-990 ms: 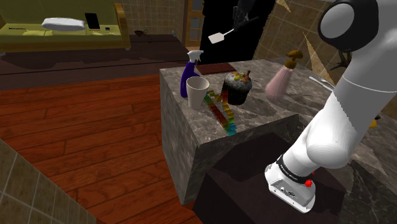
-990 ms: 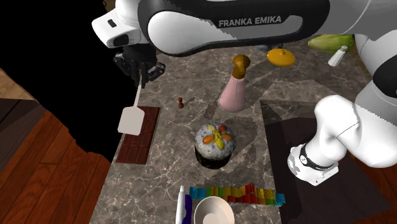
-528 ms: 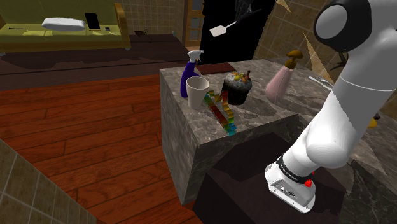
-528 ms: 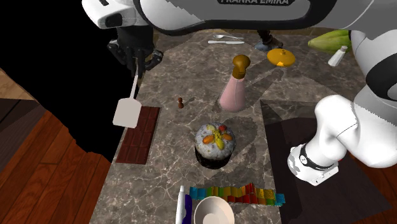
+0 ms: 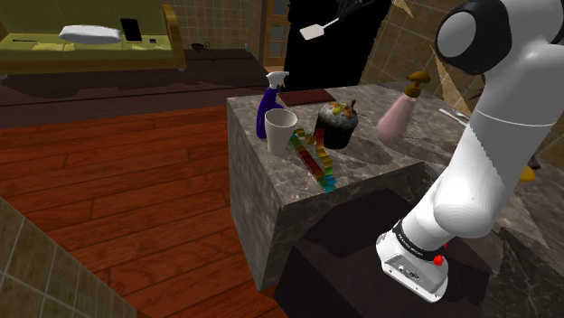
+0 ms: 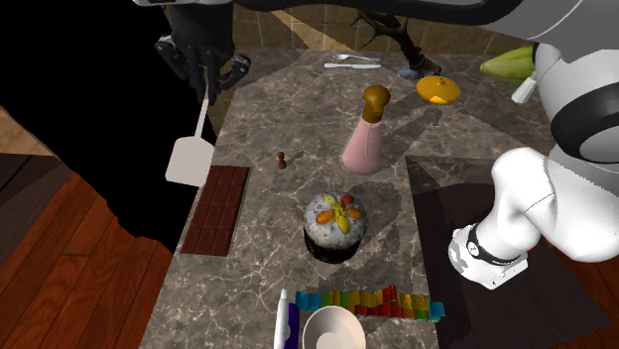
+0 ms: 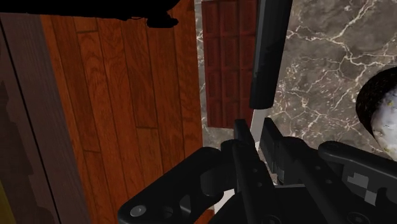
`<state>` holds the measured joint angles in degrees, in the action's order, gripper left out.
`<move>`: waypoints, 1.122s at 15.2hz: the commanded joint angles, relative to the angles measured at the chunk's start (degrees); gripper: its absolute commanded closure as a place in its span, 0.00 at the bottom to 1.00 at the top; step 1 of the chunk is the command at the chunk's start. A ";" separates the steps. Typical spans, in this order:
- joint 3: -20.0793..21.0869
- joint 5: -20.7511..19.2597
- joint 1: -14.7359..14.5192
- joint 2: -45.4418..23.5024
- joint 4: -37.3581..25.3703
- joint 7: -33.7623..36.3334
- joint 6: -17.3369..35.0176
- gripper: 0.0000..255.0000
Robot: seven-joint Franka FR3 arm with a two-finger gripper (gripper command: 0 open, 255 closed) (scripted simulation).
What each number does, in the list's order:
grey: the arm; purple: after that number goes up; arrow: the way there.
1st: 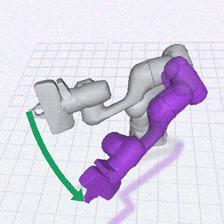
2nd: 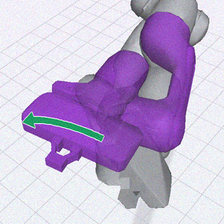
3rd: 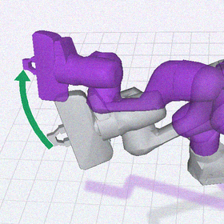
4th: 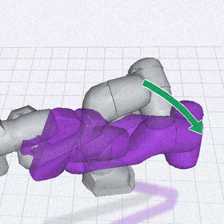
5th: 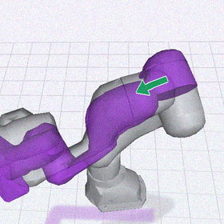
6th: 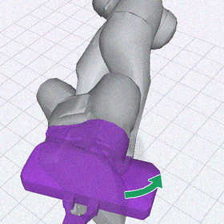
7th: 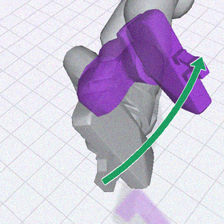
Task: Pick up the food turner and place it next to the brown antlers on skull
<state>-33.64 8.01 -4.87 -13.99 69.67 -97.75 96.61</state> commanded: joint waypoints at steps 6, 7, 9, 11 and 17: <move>-0.76 -0.43 0.85 1.89 -1.15 -1.56 -2.87 1.00; -1.05 -1.44 0.57 3.95 1.39 -2.07 -2.11 1.00; -1.58 -3.36 0.30 7.79 5.86 -3.07 -0.91 1.00; -2.06 -5.14 0.34 11.33 9.68 -4.10 -0.03 1.00; -3.53 -9.67 1.82 20.37 18.23 -7.65 1.17 1.00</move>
<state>-36.82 -1.05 -3.44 5.08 87.15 -104.56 98.08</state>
